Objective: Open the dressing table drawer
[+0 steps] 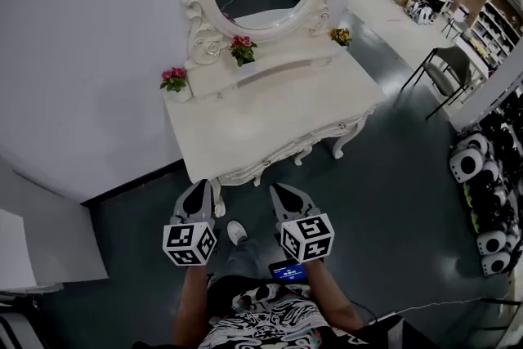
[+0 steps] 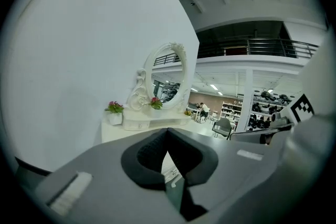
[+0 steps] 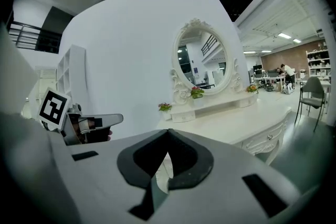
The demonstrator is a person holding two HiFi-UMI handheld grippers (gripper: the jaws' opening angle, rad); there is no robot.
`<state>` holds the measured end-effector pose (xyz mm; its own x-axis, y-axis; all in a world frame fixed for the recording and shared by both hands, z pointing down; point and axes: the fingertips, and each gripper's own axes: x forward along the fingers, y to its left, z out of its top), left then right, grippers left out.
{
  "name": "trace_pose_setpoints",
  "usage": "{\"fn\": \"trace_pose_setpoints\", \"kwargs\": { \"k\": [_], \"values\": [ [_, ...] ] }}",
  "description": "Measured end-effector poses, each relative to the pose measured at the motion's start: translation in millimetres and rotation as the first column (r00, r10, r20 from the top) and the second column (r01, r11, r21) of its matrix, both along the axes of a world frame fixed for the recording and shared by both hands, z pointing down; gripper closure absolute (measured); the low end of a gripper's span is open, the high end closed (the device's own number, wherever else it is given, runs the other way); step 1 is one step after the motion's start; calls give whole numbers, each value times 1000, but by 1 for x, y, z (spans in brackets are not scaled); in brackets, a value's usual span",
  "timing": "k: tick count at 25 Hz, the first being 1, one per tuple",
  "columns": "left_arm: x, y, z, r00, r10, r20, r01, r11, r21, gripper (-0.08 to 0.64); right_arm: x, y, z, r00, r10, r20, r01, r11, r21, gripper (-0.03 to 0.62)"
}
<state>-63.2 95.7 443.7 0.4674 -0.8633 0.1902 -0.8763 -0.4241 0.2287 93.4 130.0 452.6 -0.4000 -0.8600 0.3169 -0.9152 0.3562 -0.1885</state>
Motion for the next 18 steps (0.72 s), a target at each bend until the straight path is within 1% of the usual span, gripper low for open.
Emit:
{"fn": "trace_pose_setpoints", "kwargs": {
  "k": [2,6,10,14,18],
  "values": [
    [2,-37,12,1000,2,-5,-2,1000,-20,558,4,-35,14,1000,7,-9,-8,1000,-28,589],
    [2,-115,30,1000,6,2,-6,998,-66,558,4,-111,34,998,3,-70,-9,997,-75,589],
    [-7,-180,51,1000,16,14,-14,994,-109,558,-11,-180,49,997,-16,-73,9,995,-102,589],
    [-12,-218,65,999,44,16,-42,991,-126,557,-26,-228,61,997,-30,-77,20,992,-128,589],
    [-13,-239,77,998,55,9,-53,987,-150,553,-36,-255,70,995,-48,-87,34,987,-157,587]
  ]
}}
